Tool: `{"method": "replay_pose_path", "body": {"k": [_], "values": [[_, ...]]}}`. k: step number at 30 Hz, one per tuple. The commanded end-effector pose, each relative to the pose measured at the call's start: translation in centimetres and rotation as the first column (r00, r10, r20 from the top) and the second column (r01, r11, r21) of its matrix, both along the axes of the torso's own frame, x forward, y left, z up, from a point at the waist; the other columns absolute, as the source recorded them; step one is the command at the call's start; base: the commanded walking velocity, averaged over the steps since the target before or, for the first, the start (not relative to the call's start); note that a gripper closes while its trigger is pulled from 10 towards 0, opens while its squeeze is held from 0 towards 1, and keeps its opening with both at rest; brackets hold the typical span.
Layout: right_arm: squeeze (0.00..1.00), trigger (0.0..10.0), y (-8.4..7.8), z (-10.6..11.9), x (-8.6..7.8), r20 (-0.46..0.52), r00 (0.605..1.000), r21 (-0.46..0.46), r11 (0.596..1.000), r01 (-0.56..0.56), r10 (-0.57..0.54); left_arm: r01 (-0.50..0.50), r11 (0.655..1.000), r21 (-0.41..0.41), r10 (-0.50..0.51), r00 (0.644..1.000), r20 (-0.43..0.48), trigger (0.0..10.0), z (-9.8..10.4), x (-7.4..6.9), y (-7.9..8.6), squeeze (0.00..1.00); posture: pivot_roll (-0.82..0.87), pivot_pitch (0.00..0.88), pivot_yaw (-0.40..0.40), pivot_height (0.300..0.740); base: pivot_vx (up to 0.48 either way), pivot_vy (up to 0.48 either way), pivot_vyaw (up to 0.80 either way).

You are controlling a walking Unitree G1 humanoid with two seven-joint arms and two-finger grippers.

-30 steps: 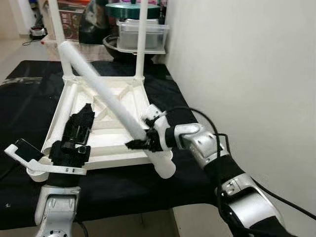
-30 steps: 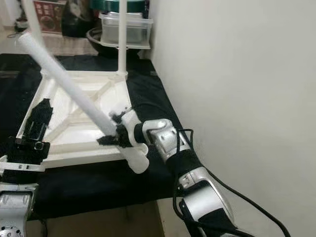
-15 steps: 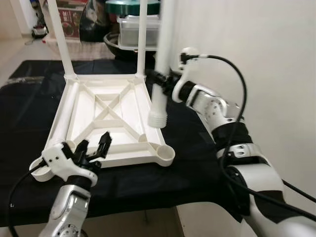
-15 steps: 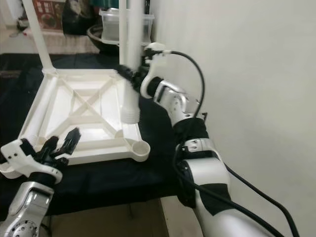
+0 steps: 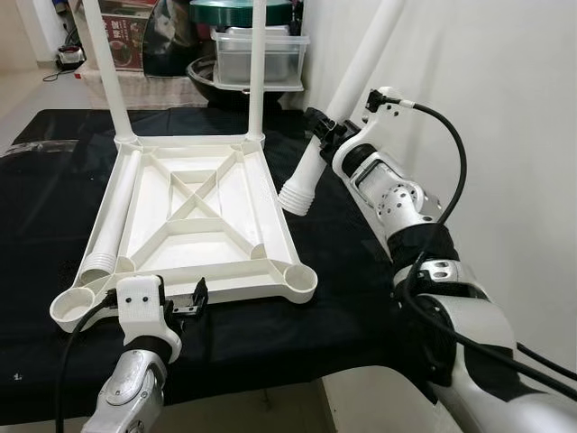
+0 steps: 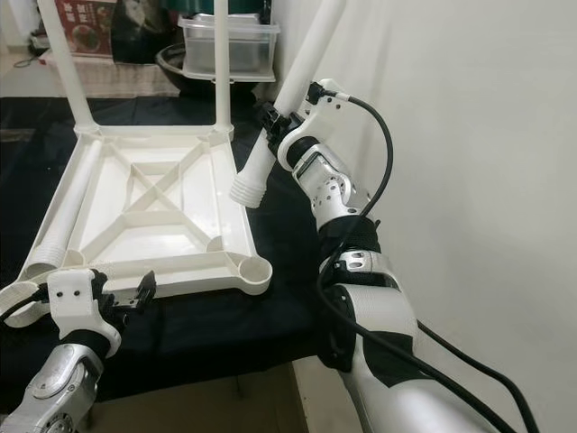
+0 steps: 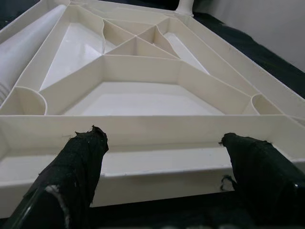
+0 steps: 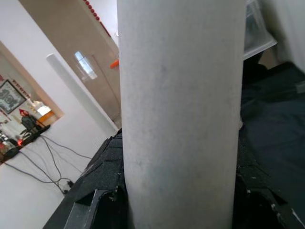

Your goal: Building children table

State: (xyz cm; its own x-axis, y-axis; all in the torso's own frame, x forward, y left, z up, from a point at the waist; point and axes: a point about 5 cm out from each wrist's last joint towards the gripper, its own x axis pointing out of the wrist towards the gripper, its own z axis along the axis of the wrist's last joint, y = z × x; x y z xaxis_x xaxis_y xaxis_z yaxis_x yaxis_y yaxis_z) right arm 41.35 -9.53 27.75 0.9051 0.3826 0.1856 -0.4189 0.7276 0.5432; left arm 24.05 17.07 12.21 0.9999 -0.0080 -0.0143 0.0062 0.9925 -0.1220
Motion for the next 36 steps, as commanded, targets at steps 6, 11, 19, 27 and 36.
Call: {"method": "replay_pose_path", "body": {"k": [6,11,19,27,36], "values": [[0.00,10.0,3.1,0.1,-1.5,0.122,0.982,0.001,0.990,-0.144,0.143,0.121,0.992,0.023,-0.123,0.991,0.057,10.0,0.6,-0.3,-1.4,0.00,0.07,0.000,-0.084,0.740,0.000,0.000,0.00],[0.00,10.0,3.9,0.7,-2.3,0.189,0.957,0.039,0.972,-0.230,0.218,0.139,0.990,-0.002,-0.138,0.988,0.071,10.0,0.8,-0.4,-1.6,0.00,0.07,0.000,-0.084,0.740,0.000,0.000,0.00],[0.00,10.0,7.0,-0.2,-5.3,0.331,0.798,-0.057,0.854,-0.517,0.504,0.272,0.958,-0.090,-0.256,0.954,0.156,10.0,2.3,-1.0,-2.8,0.00,0.09,0.000,-0.096,0.740,0.000,0.000,0.00],[0.00,10.0,9.1,-2.1,-6.9,0.306,0.763,-0.138,0.819,-0.557,0.570,0.342,0.936,-0.088,-0.324,0.930,0.171,10.0,2.7,-0.8,-3.1,0.00,0.08,0.000,-0.092,0.740,0.000,0.000,0.00],[0.00,10.0,10.5,-3.5,-9.3,0.307,0.684,-0.210,0.748,-0.630,0.662,0.358,0.927,-0.108,-0.334,0.923,0.191,10.0,3.2,-0.4,-3.2,0.00,0.07,0.000,-0.081,0.740,0.000,0.000,0.00]]}}
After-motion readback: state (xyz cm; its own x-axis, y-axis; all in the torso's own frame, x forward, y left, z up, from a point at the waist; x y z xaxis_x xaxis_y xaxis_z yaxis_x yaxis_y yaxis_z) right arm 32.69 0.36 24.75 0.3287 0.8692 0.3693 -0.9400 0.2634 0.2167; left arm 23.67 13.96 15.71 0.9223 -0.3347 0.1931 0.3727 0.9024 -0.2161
